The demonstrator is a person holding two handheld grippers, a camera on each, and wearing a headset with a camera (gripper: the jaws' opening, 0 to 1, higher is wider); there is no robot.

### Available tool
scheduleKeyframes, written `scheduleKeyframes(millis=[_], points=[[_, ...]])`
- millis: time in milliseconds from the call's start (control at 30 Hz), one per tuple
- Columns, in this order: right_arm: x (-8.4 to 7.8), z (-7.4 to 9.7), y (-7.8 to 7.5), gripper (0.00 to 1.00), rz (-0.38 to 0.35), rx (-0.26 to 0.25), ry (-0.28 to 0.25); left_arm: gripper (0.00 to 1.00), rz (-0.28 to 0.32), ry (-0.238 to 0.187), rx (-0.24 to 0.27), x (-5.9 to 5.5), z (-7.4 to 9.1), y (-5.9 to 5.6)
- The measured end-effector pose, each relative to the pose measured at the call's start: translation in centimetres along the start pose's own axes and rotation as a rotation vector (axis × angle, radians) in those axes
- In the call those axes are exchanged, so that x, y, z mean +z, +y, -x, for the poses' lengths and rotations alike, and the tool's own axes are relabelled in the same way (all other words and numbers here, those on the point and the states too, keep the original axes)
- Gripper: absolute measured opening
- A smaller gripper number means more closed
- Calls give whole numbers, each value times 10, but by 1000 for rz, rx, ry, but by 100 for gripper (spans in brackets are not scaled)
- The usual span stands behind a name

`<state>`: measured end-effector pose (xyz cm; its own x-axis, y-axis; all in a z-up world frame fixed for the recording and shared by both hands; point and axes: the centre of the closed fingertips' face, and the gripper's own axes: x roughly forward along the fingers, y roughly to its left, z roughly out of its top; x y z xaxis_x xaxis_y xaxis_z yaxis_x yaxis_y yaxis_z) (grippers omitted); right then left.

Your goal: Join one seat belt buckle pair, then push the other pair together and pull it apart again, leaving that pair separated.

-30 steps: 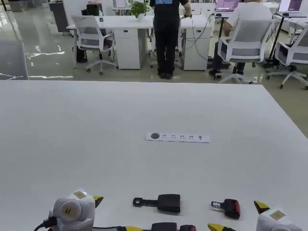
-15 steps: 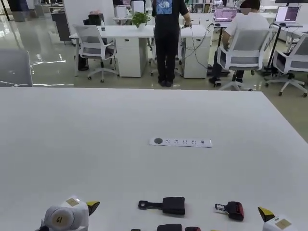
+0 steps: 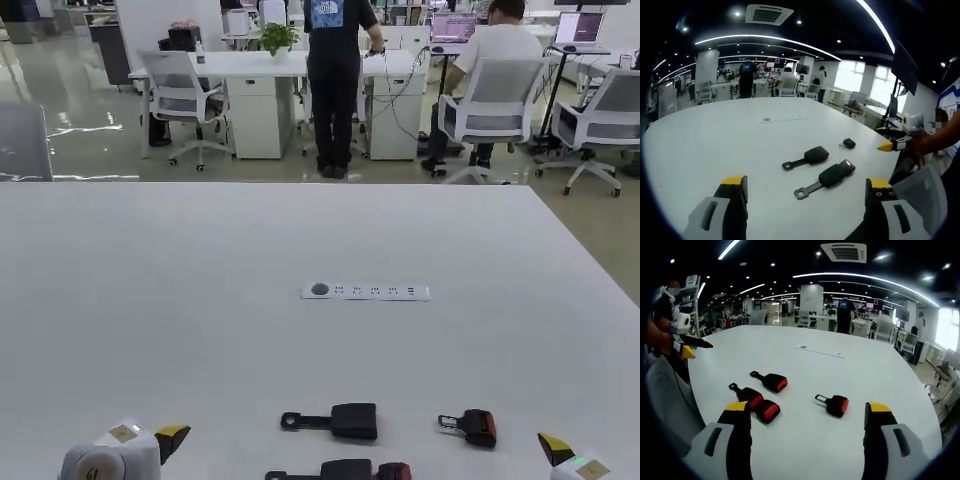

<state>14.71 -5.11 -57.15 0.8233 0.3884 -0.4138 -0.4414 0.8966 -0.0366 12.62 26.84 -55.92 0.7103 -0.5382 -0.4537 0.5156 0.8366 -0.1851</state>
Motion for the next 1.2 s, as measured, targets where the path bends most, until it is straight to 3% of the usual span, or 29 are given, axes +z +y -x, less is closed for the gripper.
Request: scheduleKeyframes(millis=[400, 633, 1067, 1200], points=[[4, 1, 0, 95, -12, -2, -8, 100, 1, -8, -4, 7, -3, -3], [1, -1, -1, 95, -13, 4, -7, 100, 2, -11, -2, 5, -6, 5], [0, -2, -2, 95, -16, 0, -10, 100, 1, -9, -7, 5, -3, -4], [-1, -1, -3, 95, -20, -2, -7, 100, 3, -6, -9, 3, -2, -1]])
